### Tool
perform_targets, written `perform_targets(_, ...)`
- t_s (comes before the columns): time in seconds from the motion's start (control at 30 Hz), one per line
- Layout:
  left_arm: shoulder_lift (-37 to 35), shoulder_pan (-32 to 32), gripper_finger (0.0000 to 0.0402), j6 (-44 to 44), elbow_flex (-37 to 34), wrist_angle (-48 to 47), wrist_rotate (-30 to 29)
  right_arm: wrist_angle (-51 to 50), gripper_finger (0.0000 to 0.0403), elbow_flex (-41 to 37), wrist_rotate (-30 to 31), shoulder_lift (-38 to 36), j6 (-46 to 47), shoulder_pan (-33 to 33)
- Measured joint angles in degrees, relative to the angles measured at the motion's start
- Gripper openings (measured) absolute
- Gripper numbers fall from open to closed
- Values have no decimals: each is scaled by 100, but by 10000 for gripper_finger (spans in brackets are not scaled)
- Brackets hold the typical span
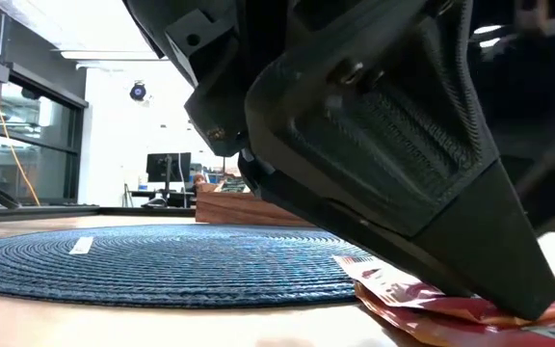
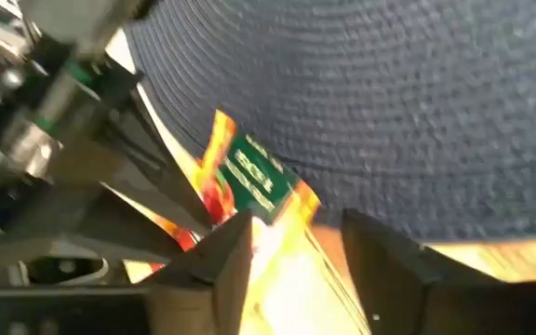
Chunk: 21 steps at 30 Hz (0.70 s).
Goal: Pick & Place Tea
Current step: Put the orange tea bag into the right section of the wooden organizer
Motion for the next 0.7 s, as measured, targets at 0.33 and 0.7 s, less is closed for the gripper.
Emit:
perform_targets(0.33, 0, 0, 115, -2, 0, 7, -18, 225, 207, 0, -43, 1, 0, -111)
perform_targets(0.7, 0, 0, 115, -4, 0, 9, -25, 455, 190, 4, -112, 157, 116, -100)
